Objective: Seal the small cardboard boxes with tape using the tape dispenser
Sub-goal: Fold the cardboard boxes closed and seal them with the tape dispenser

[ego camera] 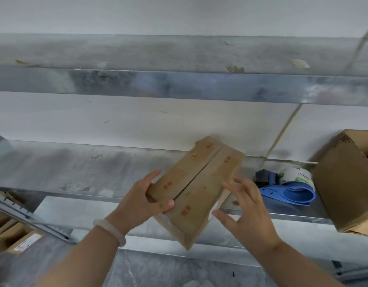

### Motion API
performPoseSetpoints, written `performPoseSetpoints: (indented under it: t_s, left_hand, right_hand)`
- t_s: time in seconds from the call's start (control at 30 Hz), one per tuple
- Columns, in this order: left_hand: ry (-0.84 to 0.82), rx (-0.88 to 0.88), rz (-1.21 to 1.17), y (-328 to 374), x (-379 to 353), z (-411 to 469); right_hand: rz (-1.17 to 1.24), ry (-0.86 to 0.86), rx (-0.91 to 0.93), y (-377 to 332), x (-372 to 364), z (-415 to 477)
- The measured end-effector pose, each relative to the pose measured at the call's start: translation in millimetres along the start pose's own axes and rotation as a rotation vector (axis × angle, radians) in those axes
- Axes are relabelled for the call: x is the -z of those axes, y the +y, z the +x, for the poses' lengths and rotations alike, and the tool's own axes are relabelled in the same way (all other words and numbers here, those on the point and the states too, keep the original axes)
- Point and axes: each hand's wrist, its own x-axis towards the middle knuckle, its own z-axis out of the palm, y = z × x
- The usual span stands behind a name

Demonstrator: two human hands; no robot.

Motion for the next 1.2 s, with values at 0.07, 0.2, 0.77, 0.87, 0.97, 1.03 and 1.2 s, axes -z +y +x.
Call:
performPoseSetpoints:
  t_s: [0.07,0.2,0.77,0.87,0.97,1.03,1.2]
  left_hand:
    - [0.066,-0.026,0.059,6.7,-20.7,-12.0]
    - [0.029,-0.140,0.055,11.3,-52.7,-22.6]
    - [0.043,-0.229,0.058,23.2,-94.3,-2.1]
    - [0.036,-0.215,0.061,23.7,-93.3,-6.2]
    - [0.099,-0.165,0.084,33.6,-90.1,-10.4]
    - [0.243,-0.185,0.128,48.1,-90.2,-12.0]
    - [0.486,-0.426,0.218,110.3,-103.4,-20.9]
  right_hand:
    - [0.069,-0.025,0.113,-5.7,-1.6,-9.9]
    - [0.033,-0.044,0.127,2.4,3.9,-17.8]
    - [-0.280,-0.115,-0.371,110.2,124.6,20.3]
    - [-0.312,-0.247,-0.572,138.3,131.4,31.2]
    - [-0.276,-0.328,-0.610,158.7,129.4,32.5]
    - [-0.261,-0.255,-0.603,165.0,129.6,29.0]
    - [-0.306,-0.155,-0.587,159.7,131.0,16.4]
